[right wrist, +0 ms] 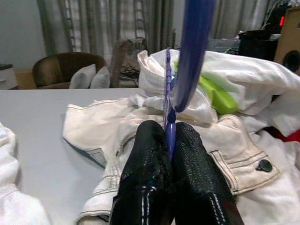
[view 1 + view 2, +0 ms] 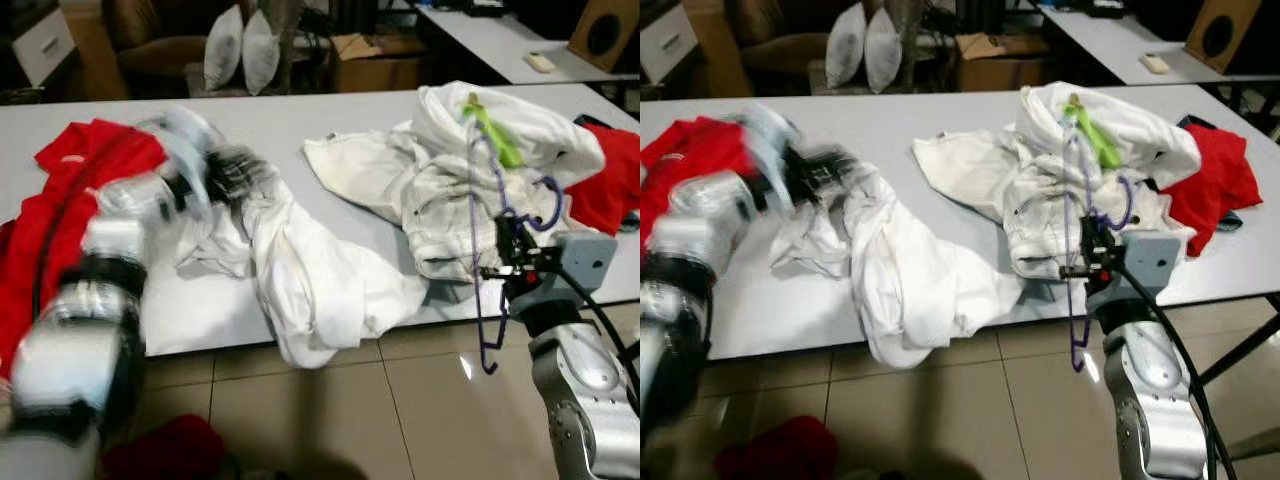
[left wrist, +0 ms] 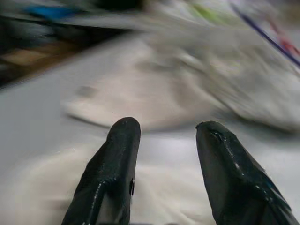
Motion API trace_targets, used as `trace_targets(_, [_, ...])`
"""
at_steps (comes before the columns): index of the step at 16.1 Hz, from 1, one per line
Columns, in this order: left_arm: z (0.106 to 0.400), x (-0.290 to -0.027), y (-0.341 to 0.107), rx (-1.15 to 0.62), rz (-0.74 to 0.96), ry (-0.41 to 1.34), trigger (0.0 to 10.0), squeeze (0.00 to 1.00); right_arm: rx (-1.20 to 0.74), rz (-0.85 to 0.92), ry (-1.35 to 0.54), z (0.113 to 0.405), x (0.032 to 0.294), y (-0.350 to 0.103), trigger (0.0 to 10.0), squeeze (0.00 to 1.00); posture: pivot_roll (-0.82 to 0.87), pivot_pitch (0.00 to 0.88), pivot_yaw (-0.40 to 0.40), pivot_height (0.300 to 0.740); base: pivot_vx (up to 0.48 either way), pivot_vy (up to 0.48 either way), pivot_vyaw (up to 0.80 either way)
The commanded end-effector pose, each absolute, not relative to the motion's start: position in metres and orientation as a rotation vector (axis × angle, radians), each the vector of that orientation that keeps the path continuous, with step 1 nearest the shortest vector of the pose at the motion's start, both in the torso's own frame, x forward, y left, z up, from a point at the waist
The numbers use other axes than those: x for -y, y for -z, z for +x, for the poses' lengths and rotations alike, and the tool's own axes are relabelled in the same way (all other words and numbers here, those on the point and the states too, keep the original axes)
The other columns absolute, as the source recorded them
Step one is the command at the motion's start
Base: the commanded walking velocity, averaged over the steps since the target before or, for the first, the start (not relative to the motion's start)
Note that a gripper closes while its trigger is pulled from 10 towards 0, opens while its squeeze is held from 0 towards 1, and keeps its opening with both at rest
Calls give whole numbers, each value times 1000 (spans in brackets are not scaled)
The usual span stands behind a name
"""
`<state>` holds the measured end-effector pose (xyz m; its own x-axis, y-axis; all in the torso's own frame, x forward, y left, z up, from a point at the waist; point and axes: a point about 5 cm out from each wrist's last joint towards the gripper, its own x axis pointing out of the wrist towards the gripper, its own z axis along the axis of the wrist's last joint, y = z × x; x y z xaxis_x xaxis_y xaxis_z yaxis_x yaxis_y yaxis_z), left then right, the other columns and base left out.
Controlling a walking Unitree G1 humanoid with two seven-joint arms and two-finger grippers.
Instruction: Hang hanger
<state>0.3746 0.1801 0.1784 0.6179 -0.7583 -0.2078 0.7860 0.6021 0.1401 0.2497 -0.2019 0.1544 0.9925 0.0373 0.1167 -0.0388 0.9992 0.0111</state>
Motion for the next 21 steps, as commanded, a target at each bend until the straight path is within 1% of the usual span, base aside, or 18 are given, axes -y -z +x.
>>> trace_targets(1, [366,-171,-158,-230,308,974,10000,0,107,-9,-35,252,203,-154,10000,0,-212,0,31,740,0,0,0])
trace_targets(3, [356,-162,-134,-317,411,1042,10000,0,113,-11,-37,250,202,-155,10000,0,-214,0,34,740,0,0,0])
trace_targets(6, [347,-161,-116,-410,541,1023,10000,0,104,-14,-37,248,203,-153,10000,0,-214,0,29,740,0,0,0])
trace_targets(7, [347,-161,-114,-421,552,1018,10000,0,103,-14,-37,248,203,-153,10000,0,-214,0,29,740,0,0,0])
trace_targets(8, [345,-160,-110,-427,551,1016,3647,0,108,-27,-47,250,200,-155,10000,0,-234,0,33,740,0,0,0])
trace_targets(9, [344,-159,-108,-425,544,1018,392,0,111,-30,-48,251,200,-156,10000,0,-234,0,35,740,0,0,0])
trace_targets(10, [343,-158,-108,-421,530,1018,0,0,110,-31,-45,251,202,-156,10000,0,-234,0,35,740,0,0,0])
trace_targets(12, [342,-154,-107,-411,501,1012,0,0,105,-30,-39,251,203,-154,10000,0,-219,0,34,740,0,0,0])
trace_targets(16, [344,-155,-110,-397,474,977,0,0,105,-26,-43,252,198,-153,10000,0,-218,0,36,740,0,0,0])
trace_targets(19, [350,-154,-113,-374,481,936,0,0,106,-29,-40,252,199,-153,10000,0,-233,0,43,740,0,0,0])
trace_targets(21, [361,-150,-120,-345,544,876,0,0,101,-40,-22,253,202,-153,10000,0,-237,0,44,740,0,0,0])
